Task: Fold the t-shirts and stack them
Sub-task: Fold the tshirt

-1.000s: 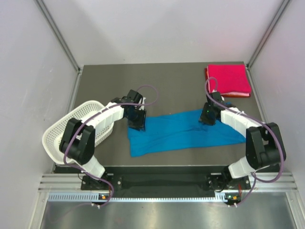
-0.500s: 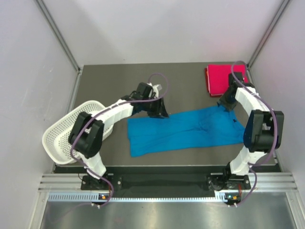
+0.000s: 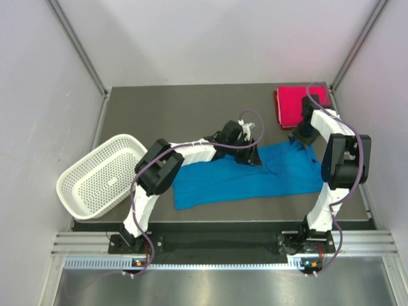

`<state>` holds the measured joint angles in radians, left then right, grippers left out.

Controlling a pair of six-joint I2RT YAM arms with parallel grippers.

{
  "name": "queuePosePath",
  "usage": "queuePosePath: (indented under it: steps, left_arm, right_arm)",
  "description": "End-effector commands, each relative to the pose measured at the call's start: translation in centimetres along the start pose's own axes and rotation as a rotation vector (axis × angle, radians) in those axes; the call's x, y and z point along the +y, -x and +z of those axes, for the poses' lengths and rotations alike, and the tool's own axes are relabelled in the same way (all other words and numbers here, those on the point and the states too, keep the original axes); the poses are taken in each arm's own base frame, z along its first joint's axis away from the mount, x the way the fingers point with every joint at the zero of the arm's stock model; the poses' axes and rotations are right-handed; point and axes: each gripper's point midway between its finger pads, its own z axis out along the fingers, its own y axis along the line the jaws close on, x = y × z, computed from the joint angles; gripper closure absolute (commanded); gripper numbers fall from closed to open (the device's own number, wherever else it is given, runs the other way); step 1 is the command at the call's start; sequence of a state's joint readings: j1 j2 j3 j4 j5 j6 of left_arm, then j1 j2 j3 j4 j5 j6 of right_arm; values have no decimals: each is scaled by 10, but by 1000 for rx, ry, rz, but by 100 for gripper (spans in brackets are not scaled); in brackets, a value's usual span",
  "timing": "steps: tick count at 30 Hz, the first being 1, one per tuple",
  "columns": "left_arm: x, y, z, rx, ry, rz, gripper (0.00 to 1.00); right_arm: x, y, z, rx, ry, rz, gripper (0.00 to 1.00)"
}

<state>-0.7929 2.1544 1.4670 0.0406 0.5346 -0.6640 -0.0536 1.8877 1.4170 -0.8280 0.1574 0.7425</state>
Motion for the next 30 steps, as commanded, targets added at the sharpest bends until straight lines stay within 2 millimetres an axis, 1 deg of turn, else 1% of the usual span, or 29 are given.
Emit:
queuePosePath:
  steps: [1, 2, 3, 4, 5, 6, 7, 8, 9, 10, 11, 12, 16, 18, 19, 22, 23, 24, 25, 26, 30]
  left_arm:
    - [-22, 27, 14, -79, -84, 68, 50]
    - [-23, 25, 19, -75, -87, 71, 50]
    - [-19, 22, 25, -62, -85, 67, 50]
    - [-21, 26, 28, -69, -88, 72, 50]
    - [-22, 25, 31, -65, -89, 73, 50]
    - [-18, 22, 36, -56, -82, 70, 50]
    - [-19, 25, 39, -58, -85, 78, 50]
    - [-19, 24, 44, -50, -87, 78, 50]
    - [-15, 21, 46, -40, -81, 74, 50]
    - [-18, 23, 48, -42, -88, 80, 50]
    - [-14, 22, 51, -36, -85, 77, 50]
    - [-17, 22, 52, -37, -93, 81, 50]
    - [-17, 21, 56, -33, -97, 87, 51]
    - [-15, 18, 60, -21, -103, 85, 54]
    - [-16, 17, 60, -16, -109, 83, 57]
    - [-16, 14, 62, -2, -121, 74, 71]
    - [-17, 14, 62, -2, -125, 73, 84]
    - [-17, 12, 63, 2, -128, 70, 91]
    - [-18, 12, 63, 2, -132, 65, 97]
    - [-20, 12, 62, 3, -137, 62, 100]
    - [-23, 14, 59, 1, -129, 60, 100]
  right_arm:
    - [5, 9, 3, -8, -10, 35, 56]
    - [6, 9, 4, -7, -7, 38, 58]
    - [6, 8, 6, 0, -7, 39, 59]
    - [6, 8, 7, 0, -9, 42, 60]
    - [7, 8, 7, -1, -8, 42, 63]
    - [7, 8, 7, -4, -6, 46, 66]
    - [9, 10, 6, -10, 7, 46, 70]
    - [9, 10, 5, -14, 12, 49, 82]
    - [10, 11, 5, -17, 15, 48, 87]
    - [10, 11, 4, -21, 20, 46, 92]
    - [12, 12, 3, -26, 30, 46, 100]
    - [12, 11, 2, -27, 34, 42, 100]
    - [13, 11, 2, -35, 44, 28, 100]
    - [15, 12, 1, -41, 53, 18, 100]
    - [16, 12, 2, -42, 57, 11, 100]
    - [20, 15, -4, -59, 74, -16, 100]
    - [22, 15, -5, -66, 80, -28, 100]
    - [27, 16, -9, -81, 92, -46, 100]
    - [27, 17, -10, -96, 82, -57, 100]
    - [28, 17, -10, -101, 77, -72, 100]
    - [32, 15, -9, -106, 89, -100, 100]
